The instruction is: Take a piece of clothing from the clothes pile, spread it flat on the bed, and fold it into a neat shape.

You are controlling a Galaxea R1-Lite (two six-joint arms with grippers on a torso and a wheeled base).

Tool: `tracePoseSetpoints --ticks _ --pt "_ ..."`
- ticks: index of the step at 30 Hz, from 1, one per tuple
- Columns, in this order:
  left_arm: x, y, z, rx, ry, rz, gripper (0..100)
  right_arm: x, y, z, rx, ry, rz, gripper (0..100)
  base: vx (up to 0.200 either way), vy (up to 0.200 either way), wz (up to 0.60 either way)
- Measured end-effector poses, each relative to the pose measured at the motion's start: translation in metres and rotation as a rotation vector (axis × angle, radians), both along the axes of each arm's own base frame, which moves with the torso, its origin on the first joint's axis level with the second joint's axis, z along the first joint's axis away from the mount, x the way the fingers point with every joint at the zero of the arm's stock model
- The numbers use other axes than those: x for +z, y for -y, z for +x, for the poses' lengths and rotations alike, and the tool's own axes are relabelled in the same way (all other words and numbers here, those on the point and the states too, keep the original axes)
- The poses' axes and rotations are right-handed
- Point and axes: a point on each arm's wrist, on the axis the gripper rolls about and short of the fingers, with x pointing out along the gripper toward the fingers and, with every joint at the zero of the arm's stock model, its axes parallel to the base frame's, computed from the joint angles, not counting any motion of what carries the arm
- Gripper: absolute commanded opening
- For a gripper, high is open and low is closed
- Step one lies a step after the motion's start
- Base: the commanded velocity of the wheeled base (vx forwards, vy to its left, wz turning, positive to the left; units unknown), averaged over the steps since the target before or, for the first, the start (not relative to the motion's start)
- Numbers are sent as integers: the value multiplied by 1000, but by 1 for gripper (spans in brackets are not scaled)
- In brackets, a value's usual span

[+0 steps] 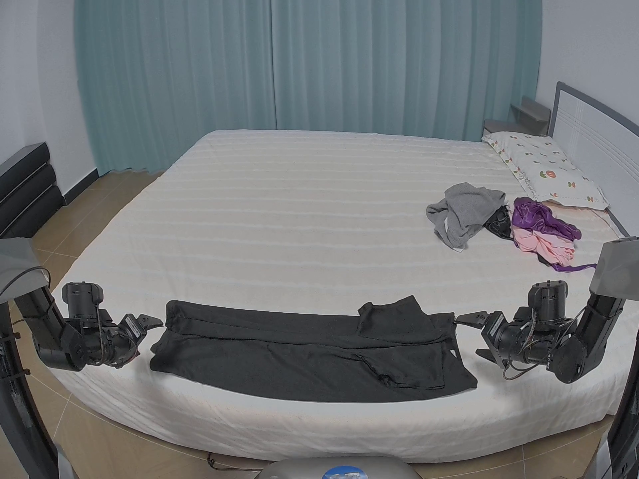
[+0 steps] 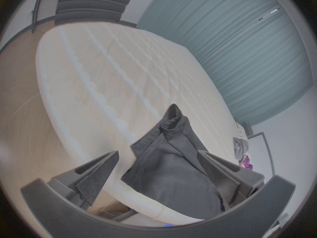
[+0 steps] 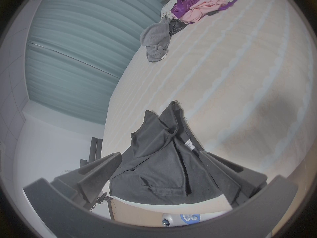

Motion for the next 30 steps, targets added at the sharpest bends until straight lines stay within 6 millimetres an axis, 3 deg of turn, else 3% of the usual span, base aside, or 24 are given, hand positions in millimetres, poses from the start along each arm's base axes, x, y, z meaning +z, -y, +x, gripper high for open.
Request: tracePoseSetpoints --ticks 8,16,17,22,30 --pt "-23 20 -4 -16 -23 136 100 -2 0 -2 4 -10 14 100 0 0 0" --pt "-33 24 4 -16 -34 157 100 -2 -1 -1 7 -9 14 100 0 0 0" --pt "-33 23 7 -8 -31 167 0 -2 -1 -1 7 -10 14 100 0 0 0" --pt "-38 25 13 13 -36 194 0 -2 -1 -1 9 -11 15 100 0 0 0" --pt "-43 24 7 45 -76 213 0 -2 -1 -2 9 -13 15 100 0 0 0"
